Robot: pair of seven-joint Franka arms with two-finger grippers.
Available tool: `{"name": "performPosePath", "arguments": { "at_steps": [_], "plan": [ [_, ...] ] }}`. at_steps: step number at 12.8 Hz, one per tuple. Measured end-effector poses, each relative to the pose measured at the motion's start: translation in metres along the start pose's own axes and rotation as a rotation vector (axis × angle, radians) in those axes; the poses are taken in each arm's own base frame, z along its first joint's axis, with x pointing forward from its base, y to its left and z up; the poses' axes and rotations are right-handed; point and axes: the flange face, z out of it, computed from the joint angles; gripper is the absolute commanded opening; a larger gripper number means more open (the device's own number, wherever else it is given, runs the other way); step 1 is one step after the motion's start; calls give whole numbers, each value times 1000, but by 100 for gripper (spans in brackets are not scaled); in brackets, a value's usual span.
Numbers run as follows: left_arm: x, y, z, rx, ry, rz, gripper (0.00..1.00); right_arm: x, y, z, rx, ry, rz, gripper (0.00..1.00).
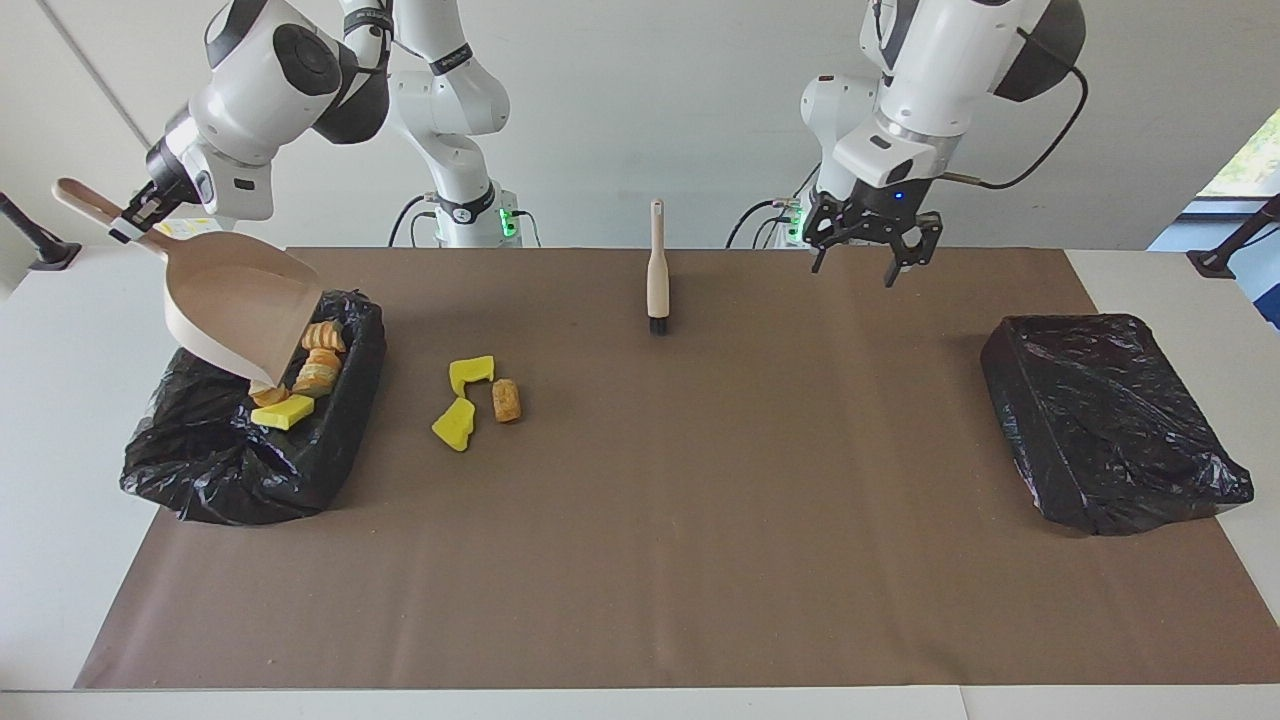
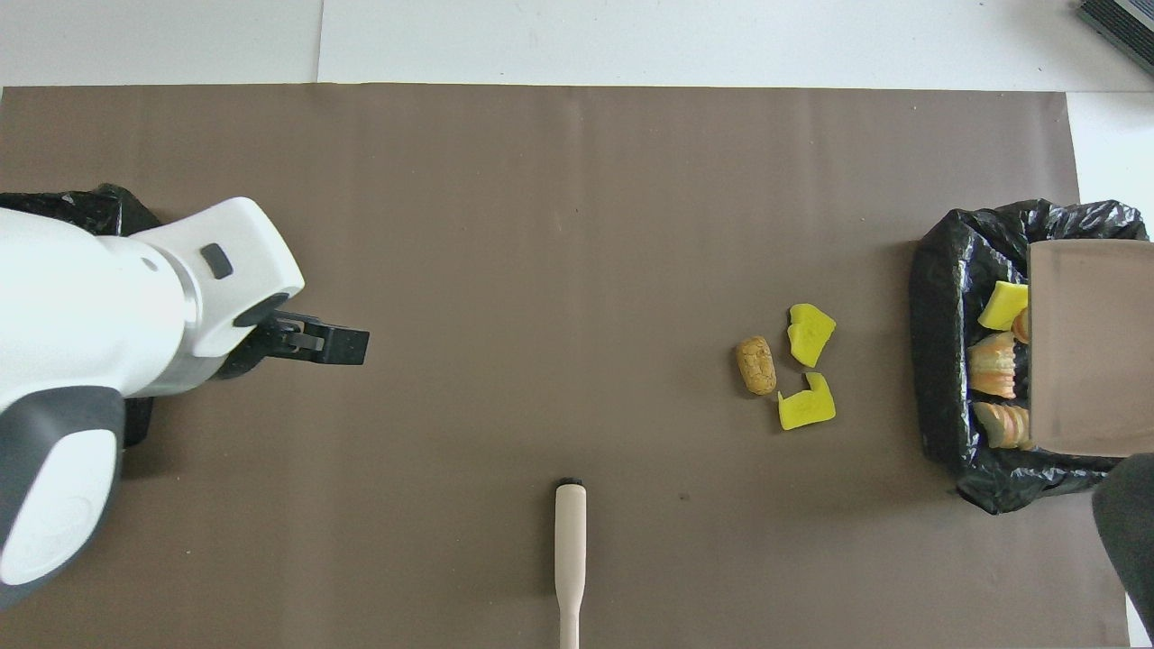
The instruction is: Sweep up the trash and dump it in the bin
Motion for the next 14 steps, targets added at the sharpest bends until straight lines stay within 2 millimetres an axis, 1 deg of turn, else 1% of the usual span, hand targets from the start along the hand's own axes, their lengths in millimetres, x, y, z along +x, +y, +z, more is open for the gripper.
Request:
{"name": "performPosePath", "arguments": {
  "at_steps": [2,3,5,6,7,9,10,12,14],
  "plan": [
    [3,-51,-35,16,21,-37,100,33,1,-24,39,136,160,0],
    [1,-70,-47,22,23,-31,100,49,-2,-33,81,208,244,0],
    [2,-96,-64,29,10,-46,100,78,-5,-54,144,313,387,0],
    [6,-106,-70,29,-8,-57,100,98,-6,-66,177,346,462,0],
    [12,-112,-74,28,-22,-64,100,123,-6,-81,220,374,536,0],
    [23,-120,-73,31,-38,-68,100,181,0,-114,328,431,698,0],
    [25,-125,-73,33,-40,-54,100,210,3,-129,383,449,769,0],
    [23,-138,-74,35,-43,-4,100,267,5,-155,500,456,903,0],
    [19,-149,-76,35,-52,12,100,313,7,-171,645,455,1029,0]
  ]
}}
